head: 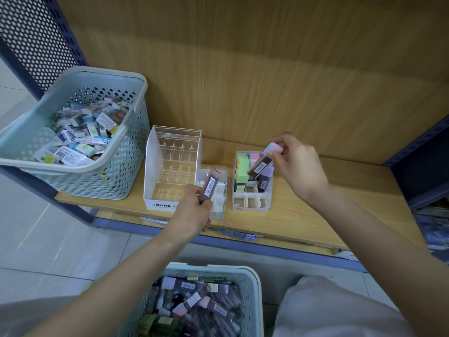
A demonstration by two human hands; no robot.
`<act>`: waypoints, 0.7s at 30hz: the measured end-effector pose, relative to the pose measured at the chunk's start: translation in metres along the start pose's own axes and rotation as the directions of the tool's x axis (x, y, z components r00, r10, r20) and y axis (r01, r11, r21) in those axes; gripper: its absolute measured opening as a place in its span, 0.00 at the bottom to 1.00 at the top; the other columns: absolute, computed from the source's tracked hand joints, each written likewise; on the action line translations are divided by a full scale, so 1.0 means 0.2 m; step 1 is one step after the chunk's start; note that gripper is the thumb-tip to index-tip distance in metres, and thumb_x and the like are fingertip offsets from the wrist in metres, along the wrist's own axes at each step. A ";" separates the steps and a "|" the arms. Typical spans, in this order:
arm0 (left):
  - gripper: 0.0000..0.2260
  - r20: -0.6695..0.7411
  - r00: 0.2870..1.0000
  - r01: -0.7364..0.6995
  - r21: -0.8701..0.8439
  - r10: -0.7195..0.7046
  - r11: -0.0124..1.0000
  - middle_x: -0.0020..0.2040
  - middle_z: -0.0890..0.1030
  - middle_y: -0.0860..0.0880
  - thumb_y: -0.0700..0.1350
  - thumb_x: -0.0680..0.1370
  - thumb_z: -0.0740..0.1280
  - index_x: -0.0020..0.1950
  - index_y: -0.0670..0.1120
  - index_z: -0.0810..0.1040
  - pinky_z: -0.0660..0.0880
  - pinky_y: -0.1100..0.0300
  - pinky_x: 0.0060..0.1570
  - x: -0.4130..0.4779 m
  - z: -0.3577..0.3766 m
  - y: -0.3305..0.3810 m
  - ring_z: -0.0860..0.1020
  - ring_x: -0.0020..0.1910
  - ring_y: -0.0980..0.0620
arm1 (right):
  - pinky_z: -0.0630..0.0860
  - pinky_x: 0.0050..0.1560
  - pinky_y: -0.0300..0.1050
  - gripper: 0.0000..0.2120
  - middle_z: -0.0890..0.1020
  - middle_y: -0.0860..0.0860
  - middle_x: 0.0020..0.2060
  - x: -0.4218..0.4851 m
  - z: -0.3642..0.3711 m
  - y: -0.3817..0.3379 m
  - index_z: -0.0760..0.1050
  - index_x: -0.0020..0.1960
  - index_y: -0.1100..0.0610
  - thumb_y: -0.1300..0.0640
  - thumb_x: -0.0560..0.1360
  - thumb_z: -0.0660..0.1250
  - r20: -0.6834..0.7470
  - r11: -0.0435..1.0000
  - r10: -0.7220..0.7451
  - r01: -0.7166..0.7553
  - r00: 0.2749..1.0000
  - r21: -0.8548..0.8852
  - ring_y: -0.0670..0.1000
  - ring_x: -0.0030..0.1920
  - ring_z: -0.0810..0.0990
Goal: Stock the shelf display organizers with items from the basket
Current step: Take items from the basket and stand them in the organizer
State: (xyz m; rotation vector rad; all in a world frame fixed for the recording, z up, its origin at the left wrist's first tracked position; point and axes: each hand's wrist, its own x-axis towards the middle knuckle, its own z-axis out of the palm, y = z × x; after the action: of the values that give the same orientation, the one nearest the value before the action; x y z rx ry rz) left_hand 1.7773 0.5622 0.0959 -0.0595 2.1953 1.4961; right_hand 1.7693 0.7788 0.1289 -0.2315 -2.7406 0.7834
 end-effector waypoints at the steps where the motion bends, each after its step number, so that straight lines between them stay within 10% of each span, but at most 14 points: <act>1: 0.04 -0.003 1.000 0.003 0.014 -0.003 1.000 0.36 0.70 0.47 0.37 0.81 0.55 0.54 0.44 0.63 0.68 0.63 0.27 0.01 0.00 -0.01 0.69 0.28 0.52 | 0.76 0.46 0.52 0.06 0.82 0.51 0.44 0.02 0.01 0.01 0.74 0.52 0.56 0.56 0.77 0.63 -0.009 1.000 -0.001 0.001 1.000 -0.002 0.54 0.44 0.80; 21: 0.04 0.004 1.000 -0.025 0.020 0.025 0.999 0.39 0.74 0.50 0.39 0.80 0.60 0.48 0.48 0.72 0.73 0.64 0.30 0.04 -0.01 -0.04 0.74 0.32 0.52 | 0.71 0.41 0.44 0.07 0.77 0.51 0.50 0.12 0.21 0.14 0.78 0.53 0.55 0.57 0.77 0.65 0.188 0.948 -0.167 0.210 0.968 -0.240 0.53 0.47 0.77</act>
State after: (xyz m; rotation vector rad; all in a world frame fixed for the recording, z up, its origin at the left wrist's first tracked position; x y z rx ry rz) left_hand 1.7714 0.5598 0.0868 -0.0229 2.2151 1.4858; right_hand 1.7355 0.7880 0.0853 0.0491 -2.9626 0.4086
